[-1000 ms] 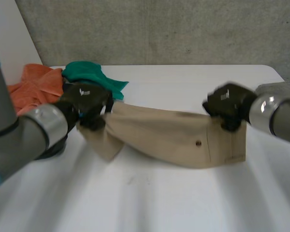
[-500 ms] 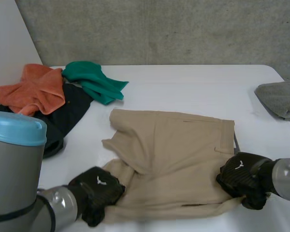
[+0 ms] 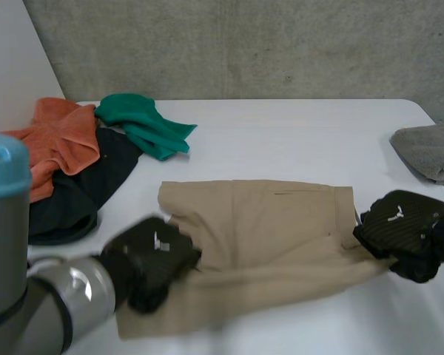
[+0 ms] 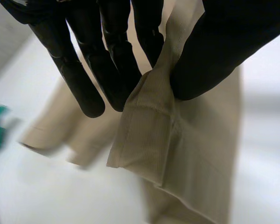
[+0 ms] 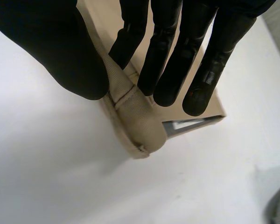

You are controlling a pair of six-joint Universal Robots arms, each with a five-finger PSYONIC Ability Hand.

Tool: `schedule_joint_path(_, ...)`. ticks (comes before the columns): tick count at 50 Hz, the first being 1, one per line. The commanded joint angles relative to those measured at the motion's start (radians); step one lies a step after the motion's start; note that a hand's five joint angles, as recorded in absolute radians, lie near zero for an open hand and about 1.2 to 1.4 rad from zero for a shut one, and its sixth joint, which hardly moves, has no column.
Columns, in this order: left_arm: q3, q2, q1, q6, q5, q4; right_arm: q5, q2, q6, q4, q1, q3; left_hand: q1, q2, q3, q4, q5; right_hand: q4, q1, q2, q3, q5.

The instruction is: Fold the laundry.

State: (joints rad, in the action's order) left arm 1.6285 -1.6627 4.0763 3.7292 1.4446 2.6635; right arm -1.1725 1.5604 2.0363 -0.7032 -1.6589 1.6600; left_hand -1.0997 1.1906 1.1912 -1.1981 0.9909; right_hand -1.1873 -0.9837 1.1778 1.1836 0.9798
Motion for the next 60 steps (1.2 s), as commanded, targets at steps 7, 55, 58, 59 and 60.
schedule_joint_path(7, -0.14, -0.218, 0.053, 0.008, 0.005, 0.217, -0.01, -0.172, 0.056, 0.234, -0.067, -0.057, -0.297, 0.206, 0.205, -0.198, 0.231, -0.209, -0.413, 0.218, 0.213, 0.242)
schedule_joint_path(55, 0.062, -0.287, 0.079, -0.02, 0.089, 1.082, -0.203, -0.388, 0.458, 0.88, -0.219, -0.186, -0.297, 0.206, 0.205, -0.198, 0.231, -0.209, -0.413, 0.218, 0.213, 0.242)
schedule_joint_path(58, 0.129, -0.289, 0.053, -0.015, 0.089, 1.058, -0.203, -0.388, 0.453, 0.792, -0.214, -0.155, -0.297, 0.206, 0.205, -0.198, 0.231, -0.209, -0.413, 0.218, 0.213, 0.242)
schedule_joint_path(59, 0.143, -0.285, 0.046, -0.015, 0.089, 1.046, -0.2, -0.388, 0.449, 0.769, -0.214, -0.151, -0.297, 0.206, 0.205, -0.198, 0.231, -0.209, -0.413, 0.218, 0.213, 0.242)
schedule_joint_path(60, 0.157, -0.278, 0.041, -0.015, 0.089, 1.029, -0.194, -0.387, 0.44, 0.713, -0.214, -0.143, -0.297, 0.206, 0.205, -0.198, 0.231, -0.209, -0.413, 0.218, 0.213, 0.242)
